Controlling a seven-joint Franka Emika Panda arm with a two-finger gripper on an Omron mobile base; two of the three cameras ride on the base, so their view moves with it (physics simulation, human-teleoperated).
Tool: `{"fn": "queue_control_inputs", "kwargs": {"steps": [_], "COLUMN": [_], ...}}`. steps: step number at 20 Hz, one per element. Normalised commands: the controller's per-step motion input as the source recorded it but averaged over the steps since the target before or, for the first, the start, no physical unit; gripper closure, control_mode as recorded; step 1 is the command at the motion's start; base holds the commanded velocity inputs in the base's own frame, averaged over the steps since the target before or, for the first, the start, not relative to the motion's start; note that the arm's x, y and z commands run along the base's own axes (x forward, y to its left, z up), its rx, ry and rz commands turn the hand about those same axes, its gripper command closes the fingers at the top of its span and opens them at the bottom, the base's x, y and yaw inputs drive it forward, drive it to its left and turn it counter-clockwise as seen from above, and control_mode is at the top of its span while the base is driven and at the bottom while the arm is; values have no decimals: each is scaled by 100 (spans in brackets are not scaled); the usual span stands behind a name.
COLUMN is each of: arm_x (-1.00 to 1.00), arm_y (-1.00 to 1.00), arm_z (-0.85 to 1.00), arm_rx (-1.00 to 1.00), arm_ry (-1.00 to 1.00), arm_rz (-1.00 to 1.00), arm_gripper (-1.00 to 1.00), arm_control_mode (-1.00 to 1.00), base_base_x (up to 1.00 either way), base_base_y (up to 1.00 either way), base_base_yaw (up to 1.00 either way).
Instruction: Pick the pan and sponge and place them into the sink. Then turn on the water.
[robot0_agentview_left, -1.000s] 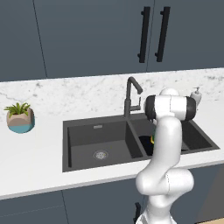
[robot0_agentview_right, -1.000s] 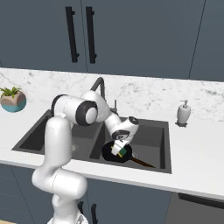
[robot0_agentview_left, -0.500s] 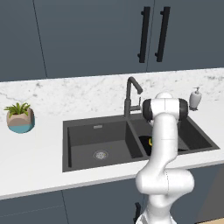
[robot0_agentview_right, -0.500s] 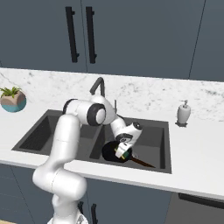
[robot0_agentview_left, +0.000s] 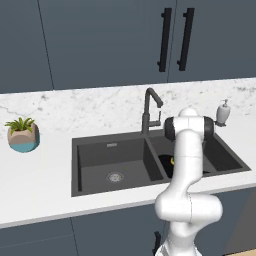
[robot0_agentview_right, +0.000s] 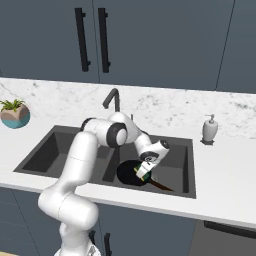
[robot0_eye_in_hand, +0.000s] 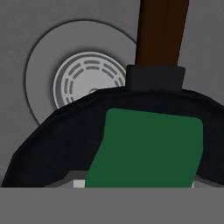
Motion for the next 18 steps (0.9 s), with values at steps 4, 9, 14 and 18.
{"fn": "queue_control_inputs", "kwargs": {"steps": [4,9,14,18], "arm_x": [16,0,-1,-3], "arm_y": [-2,-9,0,0], "arm_z": [-16,0,0,18], "arm_rx": [5,10,8,12], "arm_ry": [0,-3,-1,0], "arm_rz": [0,-1,-8,-14], "arm_gripper": [-100,-100,-100,-100], "arm_control_mode": [-100,-100,-100,-100], "base_base_x": [0,0,0,0], "base_base_y": [0,0,0,0], "base_base_yaw": [0,0,0,0]}}
